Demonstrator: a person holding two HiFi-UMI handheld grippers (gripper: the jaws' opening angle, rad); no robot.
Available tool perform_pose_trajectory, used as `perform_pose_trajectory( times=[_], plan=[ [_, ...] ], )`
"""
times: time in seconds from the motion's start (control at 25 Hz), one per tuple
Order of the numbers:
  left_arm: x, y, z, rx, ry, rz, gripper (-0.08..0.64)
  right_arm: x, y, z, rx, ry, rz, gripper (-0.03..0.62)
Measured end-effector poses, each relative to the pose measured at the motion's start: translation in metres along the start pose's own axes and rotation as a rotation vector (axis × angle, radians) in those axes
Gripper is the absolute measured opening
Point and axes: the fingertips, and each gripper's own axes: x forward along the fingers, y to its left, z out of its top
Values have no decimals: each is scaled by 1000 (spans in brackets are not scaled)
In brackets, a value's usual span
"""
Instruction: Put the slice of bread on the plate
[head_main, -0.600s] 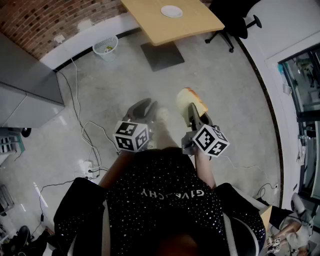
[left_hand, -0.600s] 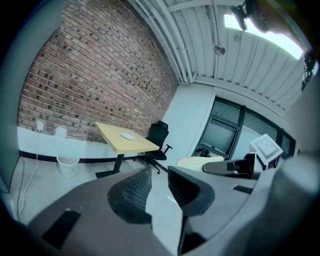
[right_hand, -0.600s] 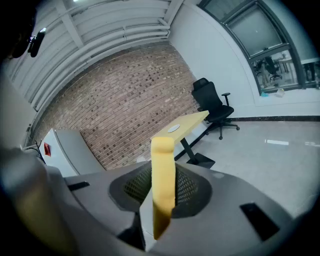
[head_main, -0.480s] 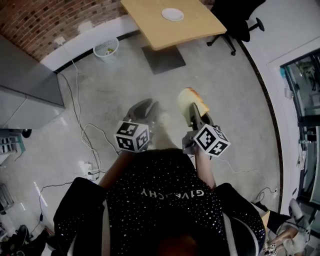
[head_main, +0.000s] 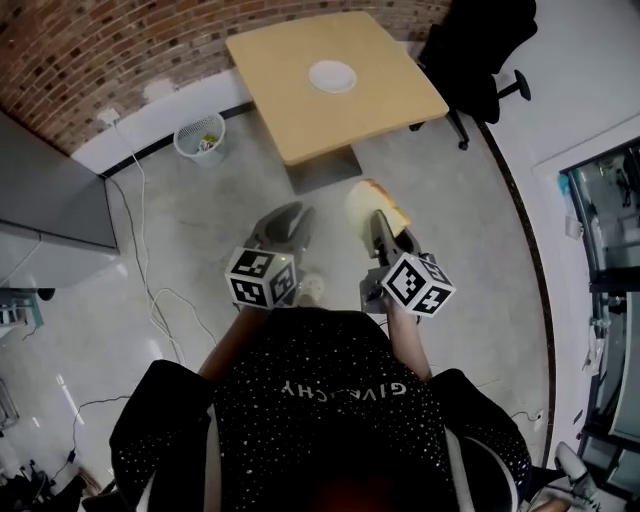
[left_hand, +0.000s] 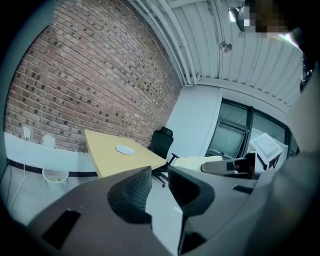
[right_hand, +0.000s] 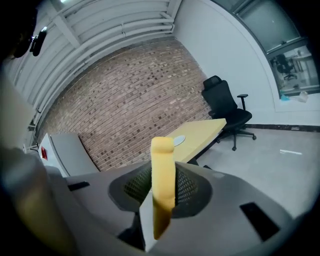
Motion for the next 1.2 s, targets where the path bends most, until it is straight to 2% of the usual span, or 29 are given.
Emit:
perform_pose_trajectory(
  times=[0.24,0.48,0.76,1.2],
  plan=[
    [49,-6,-5,-3,21,-30,106,21,-30,18,11,-4,-12,95],
    [65,-8,2,16,15,-11,106,24,-48,26,30,-2,-18,94],
    [70,4,5,20,21,30,106,37,-47,26,41,20,8,94],
    [98,17,19,30,29,30,106,80,-48,35,53,54,36,94]
  ],
)
